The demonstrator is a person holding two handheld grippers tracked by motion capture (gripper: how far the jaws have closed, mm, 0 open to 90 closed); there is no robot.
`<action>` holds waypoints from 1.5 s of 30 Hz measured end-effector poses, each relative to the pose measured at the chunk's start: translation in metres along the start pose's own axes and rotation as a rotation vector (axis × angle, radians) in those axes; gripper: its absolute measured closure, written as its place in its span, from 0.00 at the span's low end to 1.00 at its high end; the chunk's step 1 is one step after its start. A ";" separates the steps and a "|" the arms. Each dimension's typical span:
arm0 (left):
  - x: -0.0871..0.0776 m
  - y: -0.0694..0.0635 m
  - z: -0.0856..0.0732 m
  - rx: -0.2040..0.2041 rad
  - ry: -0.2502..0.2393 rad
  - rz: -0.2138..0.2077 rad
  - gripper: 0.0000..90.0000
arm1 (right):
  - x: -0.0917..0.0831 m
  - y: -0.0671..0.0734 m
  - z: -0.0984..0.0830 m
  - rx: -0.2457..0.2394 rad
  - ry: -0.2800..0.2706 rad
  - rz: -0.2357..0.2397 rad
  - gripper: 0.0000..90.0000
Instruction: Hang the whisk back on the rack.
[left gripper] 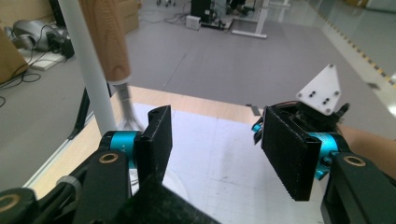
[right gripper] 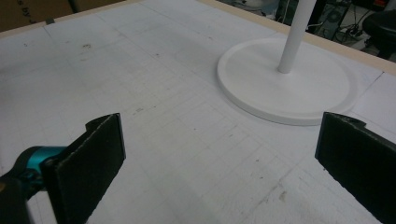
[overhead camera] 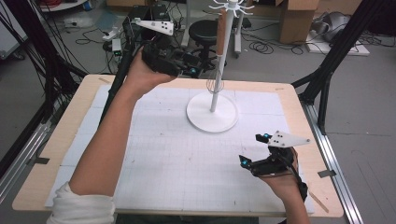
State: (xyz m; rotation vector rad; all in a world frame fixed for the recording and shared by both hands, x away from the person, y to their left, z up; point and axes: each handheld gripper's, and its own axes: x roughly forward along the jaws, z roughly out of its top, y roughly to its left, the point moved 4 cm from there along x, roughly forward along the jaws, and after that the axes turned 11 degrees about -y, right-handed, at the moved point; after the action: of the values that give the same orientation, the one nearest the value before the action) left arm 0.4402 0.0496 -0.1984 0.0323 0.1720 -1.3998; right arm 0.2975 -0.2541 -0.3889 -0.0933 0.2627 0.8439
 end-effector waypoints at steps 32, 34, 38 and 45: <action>-0.064 -0.016 -0.066 -0.002 -0.061 0.107 0.35 | 0.000 -0.003 0.000 0.012 -0.002 -0.005 0.00; -0.063 -0.017 -0.069 -0.003 -0.062 0.108 0.34 | -0.001 -0.004 0.000 0.007 -0.006 -0.006 0.00; -0.066 -0.018 -0.076 -0.001 -0.048 0.125 0.32 | -0.001 -0.004 0.000 0.011 -0.006 -0.008 0.00; -0.077 -0.028 -0.089 0.026 -0.031 0.147 0.29 | -0.002 -0.003 0.002 0.011 -0.013 -0.006 0.00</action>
State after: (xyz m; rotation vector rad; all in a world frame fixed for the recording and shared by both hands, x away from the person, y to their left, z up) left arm 0.3912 0.1307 -0.2729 0.0443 0.1230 -1.2554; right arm 0.2992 -0.2575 -0.3869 -0.0786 0.2545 0.8365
